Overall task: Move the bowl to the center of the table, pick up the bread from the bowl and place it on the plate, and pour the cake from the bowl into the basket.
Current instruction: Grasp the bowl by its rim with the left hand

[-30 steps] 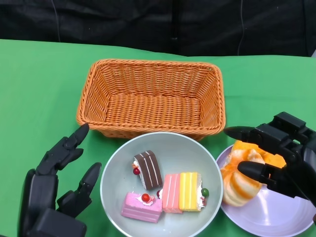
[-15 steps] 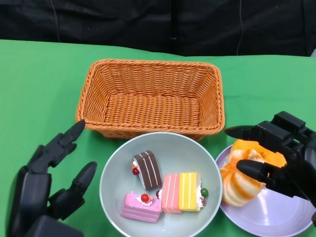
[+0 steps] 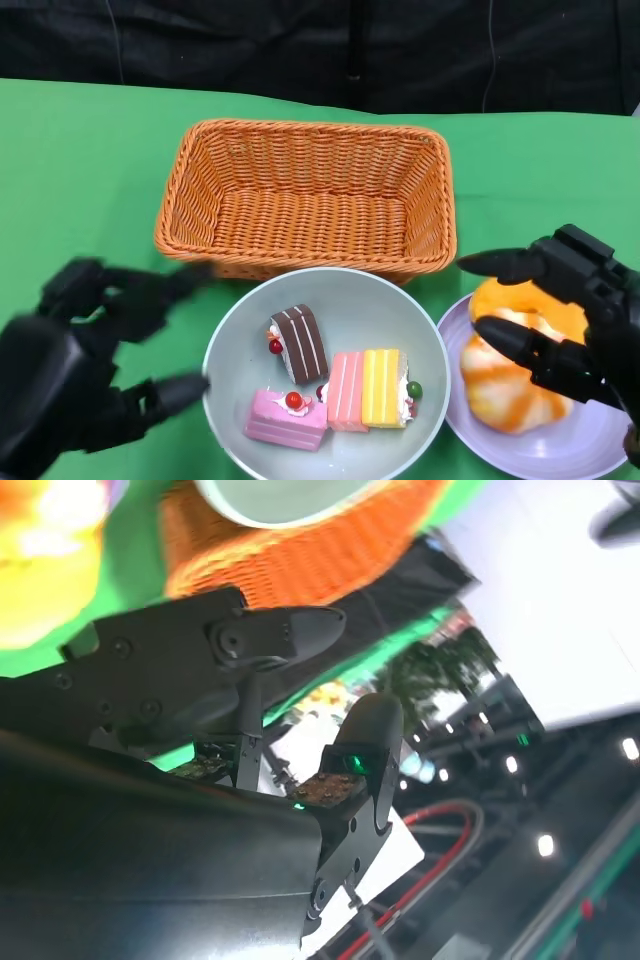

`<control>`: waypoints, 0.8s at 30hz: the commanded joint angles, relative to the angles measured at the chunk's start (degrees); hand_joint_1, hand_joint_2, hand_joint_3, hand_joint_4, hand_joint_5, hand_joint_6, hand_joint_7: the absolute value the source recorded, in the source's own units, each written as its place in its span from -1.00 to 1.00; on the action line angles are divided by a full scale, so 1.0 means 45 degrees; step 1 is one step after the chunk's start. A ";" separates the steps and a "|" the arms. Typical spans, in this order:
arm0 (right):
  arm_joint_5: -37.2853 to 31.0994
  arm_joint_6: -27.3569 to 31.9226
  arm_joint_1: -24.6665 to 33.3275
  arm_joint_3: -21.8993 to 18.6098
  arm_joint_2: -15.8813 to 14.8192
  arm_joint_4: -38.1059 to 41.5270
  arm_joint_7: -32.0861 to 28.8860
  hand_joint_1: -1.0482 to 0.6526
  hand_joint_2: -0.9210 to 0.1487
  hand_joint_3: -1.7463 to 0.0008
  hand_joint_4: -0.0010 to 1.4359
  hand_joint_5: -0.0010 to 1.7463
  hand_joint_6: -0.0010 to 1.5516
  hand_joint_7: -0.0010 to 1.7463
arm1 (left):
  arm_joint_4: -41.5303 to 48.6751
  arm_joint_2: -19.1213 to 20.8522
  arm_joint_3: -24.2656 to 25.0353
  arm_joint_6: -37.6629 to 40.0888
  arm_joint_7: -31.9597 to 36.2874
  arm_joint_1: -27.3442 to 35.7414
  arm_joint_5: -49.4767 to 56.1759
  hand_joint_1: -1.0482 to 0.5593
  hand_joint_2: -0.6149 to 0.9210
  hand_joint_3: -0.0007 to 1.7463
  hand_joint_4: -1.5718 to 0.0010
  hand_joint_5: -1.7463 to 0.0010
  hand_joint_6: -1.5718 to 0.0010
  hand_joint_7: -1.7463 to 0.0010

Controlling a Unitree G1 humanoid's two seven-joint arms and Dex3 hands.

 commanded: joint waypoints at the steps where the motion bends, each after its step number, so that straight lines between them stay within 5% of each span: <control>1: 0.1029 -0.0564 0.0002 -0.0142 0.0234 0.0279 0.0320 0.06 -0.30 -0.01 -0.48 0.63 -0.62 0.25 | 0.0136 0.1351 0.0123 -0.1554 -0.0175 -0.0353 0.0914 -0.62 0.97 -0.98 0.85 -0.24 0.25 0.89; 11: 0.1765 -0.1063 -0.0010 -0.0368 0.0596 0.0380 0.1063 0.06 -0.26 -0.05 -0.48 0.64 -0.63 0.26 | 0.0265 0.1338 0.0172 -0.2157 -0.0119 -0.0521 0.1192 -0.62 0.98 -0.99 0.84 -0.23 0.27 0.86; 14: 0.4201 -0.1183 0.0358 0.0200 0.0753 -0.0324 0.2171 0.05 -0.06 -0.35 -0.11 0.78 -0.23 0.53 | 0.0434 0.1321 -0.0289 -0.2785 0.0061 -0.0905 0.1825 -0.55 0.95 -1.00 0.69 -0.13 0.21 0.83; 24: 0.4910 -0.1094 0.0516 -0.0157 0.1241 -0.0586 0.3430 0.06 -0.04 -0.40 -0.05 0.81 -0.19 0.57 | 0.0552 0.1217 -0.0292 -0.2961 0.0010 -0.1000 0.2054 -0.53 0.92 -1.00 0.63 -0.06 0.20 0.83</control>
